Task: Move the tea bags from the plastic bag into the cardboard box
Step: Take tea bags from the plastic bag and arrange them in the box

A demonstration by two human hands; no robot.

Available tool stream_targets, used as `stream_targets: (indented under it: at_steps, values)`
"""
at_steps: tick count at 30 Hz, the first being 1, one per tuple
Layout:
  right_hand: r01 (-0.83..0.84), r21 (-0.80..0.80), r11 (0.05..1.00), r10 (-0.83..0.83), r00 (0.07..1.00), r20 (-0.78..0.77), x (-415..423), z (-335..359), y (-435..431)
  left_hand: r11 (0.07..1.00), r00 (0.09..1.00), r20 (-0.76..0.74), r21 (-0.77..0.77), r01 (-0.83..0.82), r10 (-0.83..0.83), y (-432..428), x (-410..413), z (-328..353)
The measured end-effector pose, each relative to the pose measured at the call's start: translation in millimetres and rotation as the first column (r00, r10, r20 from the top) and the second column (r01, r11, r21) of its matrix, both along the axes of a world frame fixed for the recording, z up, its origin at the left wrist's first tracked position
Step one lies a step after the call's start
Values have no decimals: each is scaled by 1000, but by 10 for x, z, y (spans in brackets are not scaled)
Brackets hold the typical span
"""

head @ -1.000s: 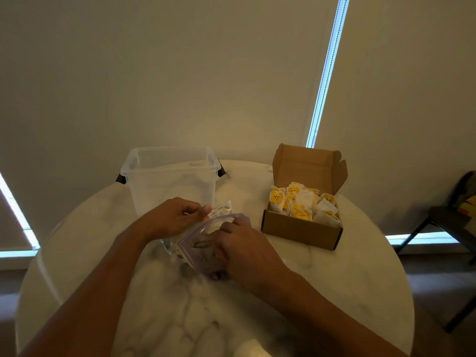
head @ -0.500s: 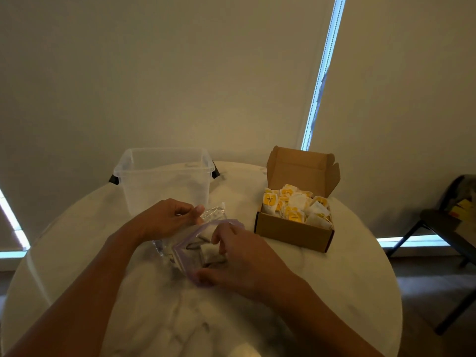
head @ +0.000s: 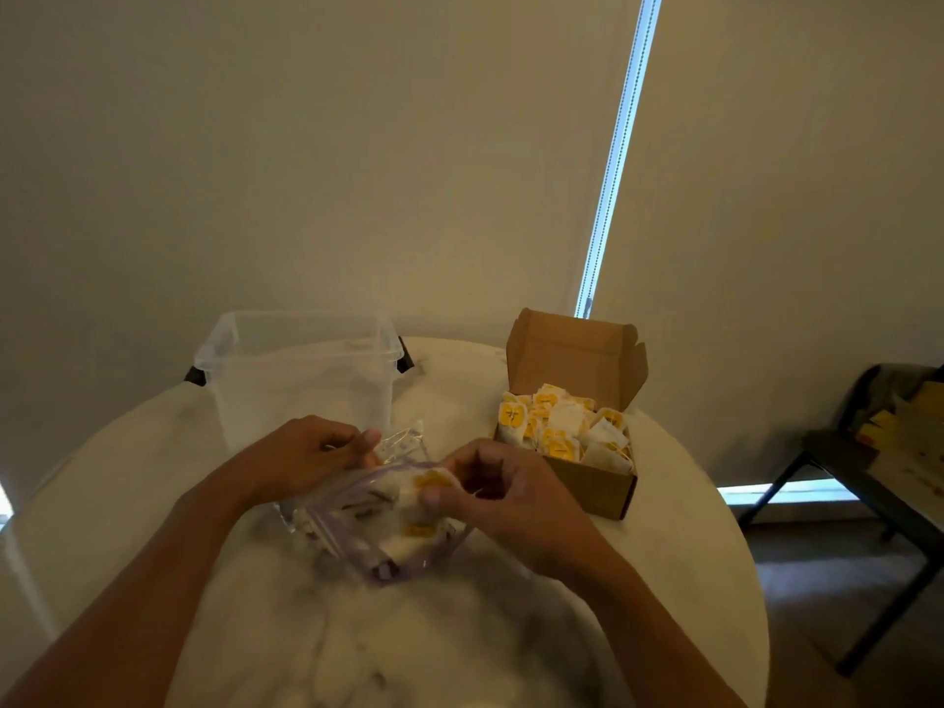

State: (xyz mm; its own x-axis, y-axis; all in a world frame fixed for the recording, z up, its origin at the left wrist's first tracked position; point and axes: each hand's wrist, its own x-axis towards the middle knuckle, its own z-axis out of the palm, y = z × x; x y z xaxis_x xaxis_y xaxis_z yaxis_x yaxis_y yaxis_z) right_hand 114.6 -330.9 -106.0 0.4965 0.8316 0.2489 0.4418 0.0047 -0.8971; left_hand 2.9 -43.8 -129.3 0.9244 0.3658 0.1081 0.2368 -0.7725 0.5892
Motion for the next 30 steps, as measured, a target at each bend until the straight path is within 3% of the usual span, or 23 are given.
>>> stream_targets:
  at_steps: [5, 10, 14, 17, 20, 24, 30]
  values:
    - [83, 78, 993, -68, 981, -183, 115, 87, -58, 1000, 1000, 1, 13, -4, 4, -25, -4, 17]
    - [55, 29, 998, -54, 998, -33, 16, 10, -17, 1000, 1000, 4, 19, 1, -1, -9, 1, 11]
    - [50, 94, 994, -43, 996, -75, 12, 38, -16, 1000, 1000, 10, 18, -6, 6, -32, 9, 22]
    - [200, 176, 964, -190, 979, -76, 143, 59, -49, 1000, 1000, 4, 5, -6, 6, -28, 10, 24]
    - [439, 243, 865, -439, 897, -54, 368, 68, -120, 1000, 1000, 5, 17, -4, 3, -24, 31, 16]
    - [558, 290, 778, -606, 788, 108, 688, 34, -227, 1000, 1000, 1, 31, 4, -4, 10, 34, -10]
    - [596, 291, 749, -660, 624, 419, 839, -40, -220, 1000, 1000, -1, 16, 11, -11, -8, 25, 0]
